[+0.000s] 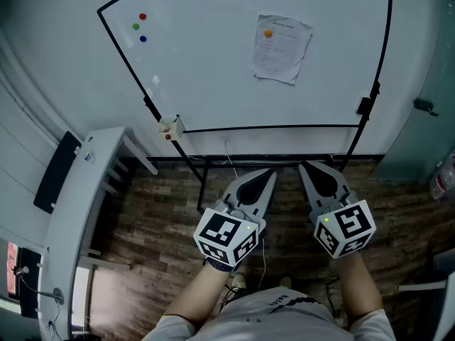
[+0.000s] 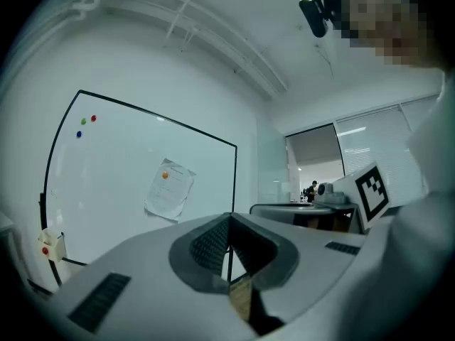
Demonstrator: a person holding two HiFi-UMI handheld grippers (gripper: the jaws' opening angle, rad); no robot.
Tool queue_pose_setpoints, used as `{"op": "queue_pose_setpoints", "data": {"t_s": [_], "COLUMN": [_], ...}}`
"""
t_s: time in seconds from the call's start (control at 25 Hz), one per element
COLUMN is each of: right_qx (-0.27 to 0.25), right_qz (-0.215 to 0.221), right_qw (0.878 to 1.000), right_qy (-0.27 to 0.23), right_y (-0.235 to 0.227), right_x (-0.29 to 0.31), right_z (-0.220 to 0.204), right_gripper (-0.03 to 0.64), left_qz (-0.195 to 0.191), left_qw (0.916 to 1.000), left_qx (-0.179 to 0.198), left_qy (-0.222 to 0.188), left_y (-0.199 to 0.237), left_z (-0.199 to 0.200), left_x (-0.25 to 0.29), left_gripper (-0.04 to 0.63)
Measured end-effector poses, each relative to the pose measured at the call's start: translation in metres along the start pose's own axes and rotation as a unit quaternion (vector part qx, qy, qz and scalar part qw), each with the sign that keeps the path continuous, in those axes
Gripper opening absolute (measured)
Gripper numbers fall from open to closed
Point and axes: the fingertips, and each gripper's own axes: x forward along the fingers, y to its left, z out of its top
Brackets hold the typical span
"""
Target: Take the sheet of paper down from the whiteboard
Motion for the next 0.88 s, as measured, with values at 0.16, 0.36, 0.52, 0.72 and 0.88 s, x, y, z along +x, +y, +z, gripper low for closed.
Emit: {"op": "queue_pose_setpoints", "data": {"t_s": [0.16,0.36,0.52,0.72,0.88], "right_qx": [-0.006,0.001,0.021,0.02,0.02], "right_qz": [0.008,0.007,0.009,0.01,0.0], "right_qw": [1.0,1.0,0.999,0.999,0.999], "right_qy": [-0.009,-0.022,-0.028,-0.035,-0.036], "right_y": [-0.008,-0.032,-0.042,-0.042,-0.048], "right_x": [-0.002,-0.015,-0.012,0.001,0.021], "right_z": [0.004,0.006,0.003,0.005,0.002], "right_gripper": [0.012,0.012,0.012,0.012,0.012], "left_qz": [0.004,0.017,0.042,0.06,0.052], "left_qw": [1.0,0.9996,0.9986,0.9977,0.9979], "left_qx": [0.008,0.022,0.033,0.032,0.037], "left_qy": [-0.001,0.008,0.004,0.002,0.001], "left_y": [-0.008,-0.015,0.0,0.028,0.05], "left_z": [0.0,-0.005,0.0,0.0,0.0], "left_x": [0.01,0.024,0.02,0.024,0.04], "left_gripper": [0.011,0.011,0.011,0.011,0.011]}}
